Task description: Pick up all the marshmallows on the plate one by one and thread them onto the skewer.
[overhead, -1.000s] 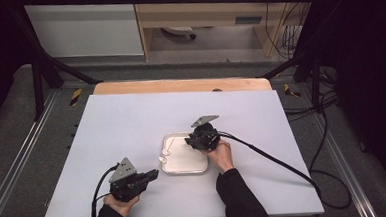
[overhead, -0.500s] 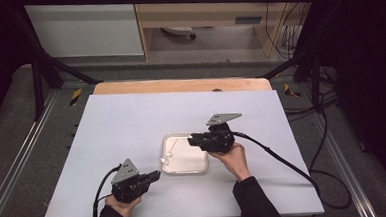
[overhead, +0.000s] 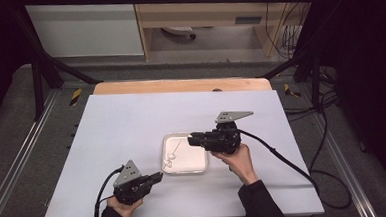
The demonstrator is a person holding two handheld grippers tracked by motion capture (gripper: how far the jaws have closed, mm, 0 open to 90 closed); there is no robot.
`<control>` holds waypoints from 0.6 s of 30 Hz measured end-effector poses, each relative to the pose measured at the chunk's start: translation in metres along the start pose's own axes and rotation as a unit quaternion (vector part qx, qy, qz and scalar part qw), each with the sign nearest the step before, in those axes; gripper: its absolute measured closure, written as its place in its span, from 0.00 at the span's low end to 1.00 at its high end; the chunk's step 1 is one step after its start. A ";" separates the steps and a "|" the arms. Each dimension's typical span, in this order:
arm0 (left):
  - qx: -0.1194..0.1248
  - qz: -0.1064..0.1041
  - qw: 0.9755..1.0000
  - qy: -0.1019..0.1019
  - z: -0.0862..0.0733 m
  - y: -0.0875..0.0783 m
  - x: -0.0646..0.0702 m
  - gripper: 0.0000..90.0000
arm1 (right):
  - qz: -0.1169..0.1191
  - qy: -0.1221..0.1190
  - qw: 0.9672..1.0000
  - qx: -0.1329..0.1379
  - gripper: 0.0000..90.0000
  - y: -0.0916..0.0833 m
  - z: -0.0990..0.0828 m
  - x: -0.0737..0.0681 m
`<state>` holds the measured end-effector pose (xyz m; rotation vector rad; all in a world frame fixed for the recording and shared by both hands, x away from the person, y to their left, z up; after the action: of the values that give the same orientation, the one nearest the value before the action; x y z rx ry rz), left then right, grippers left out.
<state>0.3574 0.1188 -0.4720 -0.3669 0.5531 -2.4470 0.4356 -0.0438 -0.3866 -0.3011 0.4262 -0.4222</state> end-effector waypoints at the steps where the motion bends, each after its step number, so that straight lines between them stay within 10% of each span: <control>1: -0.001 0.001 1.000 0.002 0.000 0.000 0.000 0.98 | 0.004 0.003 1.000 0.001 0.80 0.000 0.001 -0.001; 18: 0.002 -0.003 1.000 0.011 0.001 0.000 0.004 0.98 | 0.033 0.022 0.999 -0.005 0.81 0.013 0.004 -0.005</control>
<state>0.3546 0.1156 -0.4705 -0.3418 0.5568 -2.4603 0.4374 -0.0293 -0.3866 -0.2879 0.4799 -0.3622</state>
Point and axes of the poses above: each handheld gripper's, and its own axes: y roughly forward along the jaws, z roughly out of its top, x roughly to its right, the point moved 9 cm from there along y, roughly forward along the jaws, and after that the axes turned 1 degree about -z, right-handed, at the moved point
